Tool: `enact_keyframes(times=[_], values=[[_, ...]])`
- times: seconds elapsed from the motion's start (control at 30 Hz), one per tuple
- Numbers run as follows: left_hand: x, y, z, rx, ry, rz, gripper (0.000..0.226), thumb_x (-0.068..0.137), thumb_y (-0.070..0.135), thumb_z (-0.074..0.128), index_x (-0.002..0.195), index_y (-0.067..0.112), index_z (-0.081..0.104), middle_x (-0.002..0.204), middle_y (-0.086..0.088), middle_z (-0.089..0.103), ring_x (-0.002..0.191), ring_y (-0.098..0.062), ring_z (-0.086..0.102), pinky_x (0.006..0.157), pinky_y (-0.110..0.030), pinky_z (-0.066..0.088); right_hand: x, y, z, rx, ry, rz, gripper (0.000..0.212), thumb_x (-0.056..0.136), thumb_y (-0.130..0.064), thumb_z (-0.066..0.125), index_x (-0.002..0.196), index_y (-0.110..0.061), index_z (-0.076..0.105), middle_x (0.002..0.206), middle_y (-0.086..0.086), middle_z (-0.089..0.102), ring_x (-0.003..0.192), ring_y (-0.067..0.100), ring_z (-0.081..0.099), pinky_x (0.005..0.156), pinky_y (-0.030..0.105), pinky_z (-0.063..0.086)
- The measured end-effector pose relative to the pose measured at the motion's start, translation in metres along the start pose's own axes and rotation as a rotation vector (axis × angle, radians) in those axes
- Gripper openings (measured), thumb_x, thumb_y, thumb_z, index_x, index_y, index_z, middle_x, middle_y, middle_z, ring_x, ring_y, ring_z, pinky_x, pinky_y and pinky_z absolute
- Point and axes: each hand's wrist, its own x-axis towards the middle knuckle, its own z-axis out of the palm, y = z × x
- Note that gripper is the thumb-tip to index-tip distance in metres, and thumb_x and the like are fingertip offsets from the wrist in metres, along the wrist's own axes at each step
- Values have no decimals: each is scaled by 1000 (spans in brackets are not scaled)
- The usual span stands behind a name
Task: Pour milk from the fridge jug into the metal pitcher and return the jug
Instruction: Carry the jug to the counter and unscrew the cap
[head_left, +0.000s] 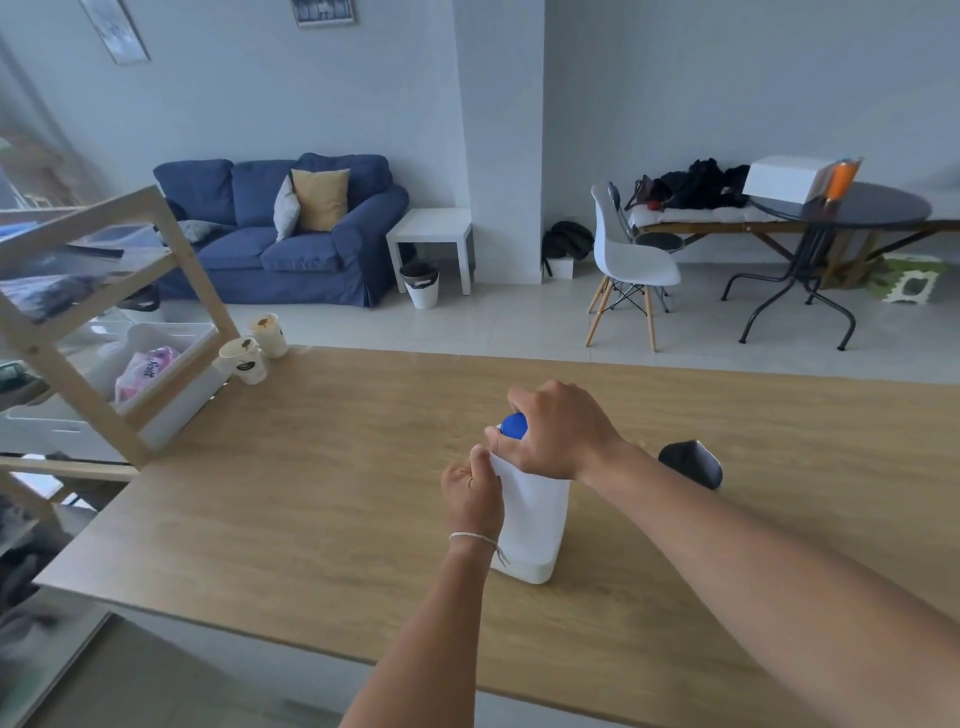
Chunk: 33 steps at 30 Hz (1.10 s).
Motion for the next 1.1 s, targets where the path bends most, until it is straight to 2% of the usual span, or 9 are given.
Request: enact_keyframes(times=[0.1,0.23,0.4,0.5,0.67,0.8,0.9,1.0,1.1], values=[[9,-3,-1,-30,-54,-14,49,81,32,43,50,-4,30,49,-8,30,52,-23,27,46,-29,26,3,2,0,32,-2,2,52,79,-55,64,61,-11,43,47,-2,38,45,25,37,45,27,23],[22,-5,-6,-63,-161,-66,42,79,27,45,40,21,29,41,5,28,45,-18,23,48,-30,21,3,5,-3,131,-52,-71,50,77,-57,62,63,-13,42,48,-5,38,46,23,36,45,27,25],[36,-7,-11,-129,-230,-122,42,71,29,50,54,-1,26,49,3,24,46,-15,19,43,-23,19,9,11,-13,174,-222,-224,35,82,-55,61,83,-20,58,75,-10,56,64,18,51,57,30,43],[37,-5,-11,-143,-225,-135,38,73,28,50,54,11,22,48,3,24,44,-15,19,41,-22,19,10,15,-22,137,-292,-243,39,85,-58,54,109,-30,65,95,-14,50,72,12,52,64,29,44],[40,-6,-11,-114,-201,-102,42,81,19,47,56,-10,30,51,0,24,45,-14,21,39,-21,23,6,21,-34,240,-402,-280,48,98,-25,61,145,-25,53,123,-8,53,106,11,55,91,25,46],[40,-4,-10,-87,-186,-83,37,78,23,46,54,15,20,47,5,20,43,-14,18,39,-20,22,-2,22,-36,322,-273,-341,52,98,2,54,147,-16,52,139,1,53,129,15,49,108,24,39],[40,-7,-9,-48,-164,-52,40,84,16,45,54,15,19,43,11,22,42,-10,19,38,-17,23,-16,34,-27,498,1,-175,45,99,-3,56,142,-17,54,135,-1,57,127,15,54,108,23,39],[42,-8,-9,-24,-156,-33,43,83,19,44,47,22,21,43,12,21,42,-9,18,39,-19,21,-48,45,7,678,222,214,37,101,-12,56,133,-29,55,128,-4,61,117,10,60,101,20,45],[42,-7,-9,-19,-140,-7,42,80,22,43,45,27,21,42,13,21,43,-9,17,39,-19,21,-82,60,62,687,89,565,39,99,-9,55,130,-32,52,130,-4,59,118,13,59,103,30,48]])
